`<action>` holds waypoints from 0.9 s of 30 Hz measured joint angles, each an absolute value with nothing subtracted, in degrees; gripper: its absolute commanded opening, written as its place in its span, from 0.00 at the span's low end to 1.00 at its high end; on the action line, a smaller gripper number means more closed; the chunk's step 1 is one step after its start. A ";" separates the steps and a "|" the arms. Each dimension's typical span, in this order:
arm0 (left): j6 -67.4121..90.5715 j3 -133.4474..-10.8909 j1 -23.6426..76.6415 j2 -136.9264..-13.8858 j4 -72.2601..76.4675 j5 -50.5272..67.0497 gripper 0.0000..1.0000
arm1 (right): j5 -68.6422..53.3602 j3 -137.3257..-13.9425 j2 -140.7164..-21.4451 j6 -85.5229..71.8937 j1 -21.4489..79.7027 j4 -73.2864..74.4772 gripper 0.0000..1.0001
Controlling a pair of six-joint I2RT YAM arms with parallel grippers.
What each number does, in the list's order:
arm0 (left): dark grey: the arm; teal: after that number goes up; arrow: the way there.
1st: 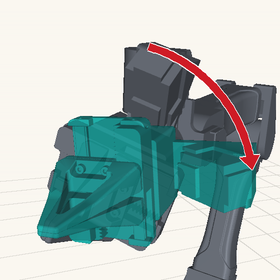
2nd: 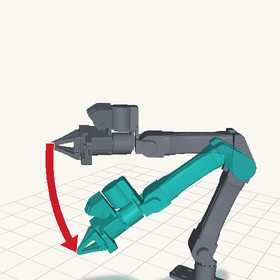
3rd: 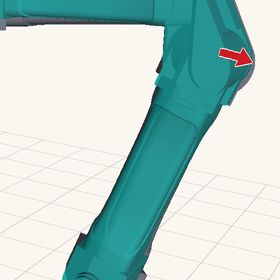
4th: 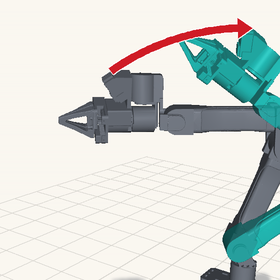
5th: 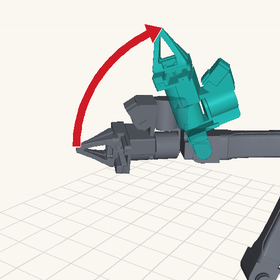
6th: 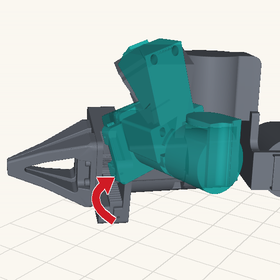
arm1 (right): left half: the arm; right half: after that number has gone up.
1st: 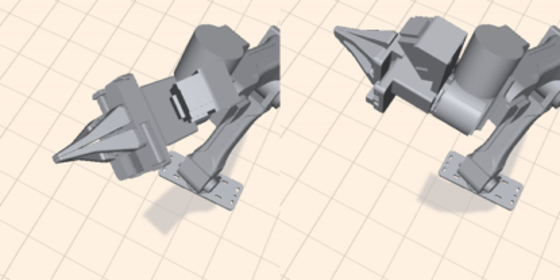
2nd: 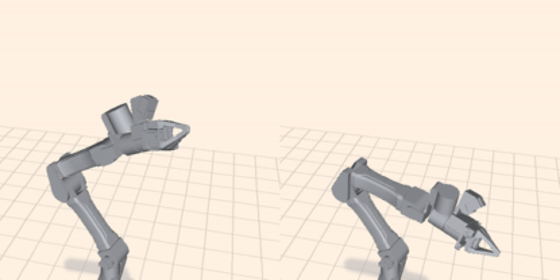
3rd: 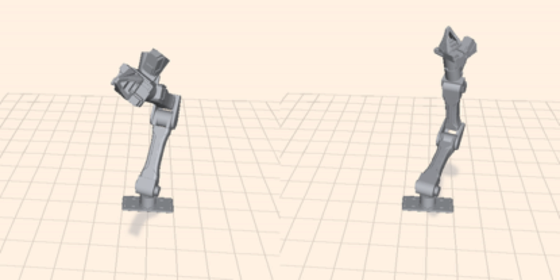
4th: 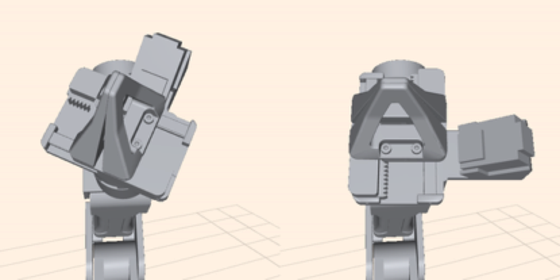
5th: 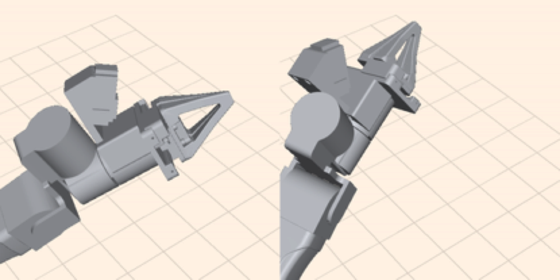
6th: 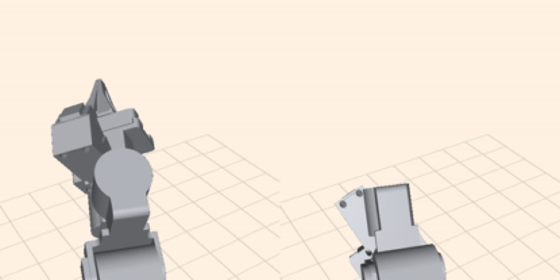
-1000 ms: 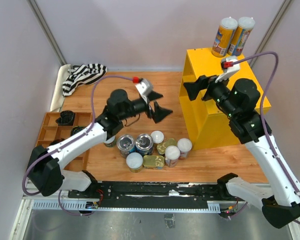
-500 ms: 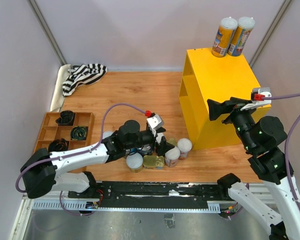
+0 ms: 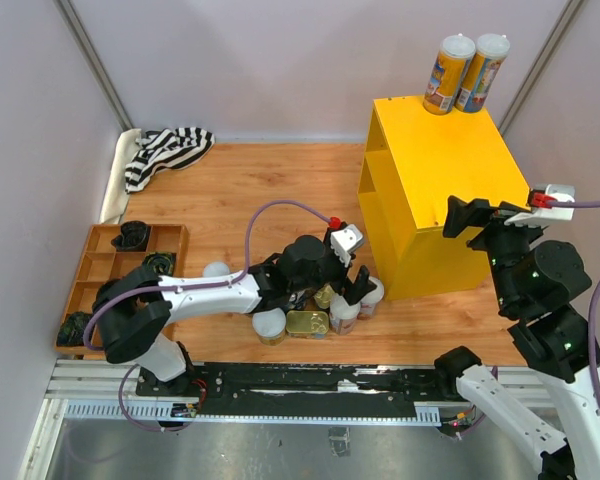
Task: Place and organize the canned foods onto the counter
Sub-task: Pick up the canned food from the center of the board.
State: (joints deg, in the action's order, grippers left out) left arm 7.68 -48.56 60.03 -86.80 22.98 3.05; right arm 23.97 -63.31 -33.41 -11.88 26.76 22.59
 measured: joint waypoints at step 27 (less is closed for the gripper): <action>5.96 -55.07 65.73 -97.41 15.81 -2.94 0.99 | 26.09 -64.20 -34.92 -10.28 26.76 22.57 0.98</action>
State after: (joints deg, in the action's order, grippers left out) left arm 5.96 -55.07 65.73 -97.41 15.81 -2.94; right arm 26.09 -64.20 -34.92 -10.28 26.76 22.57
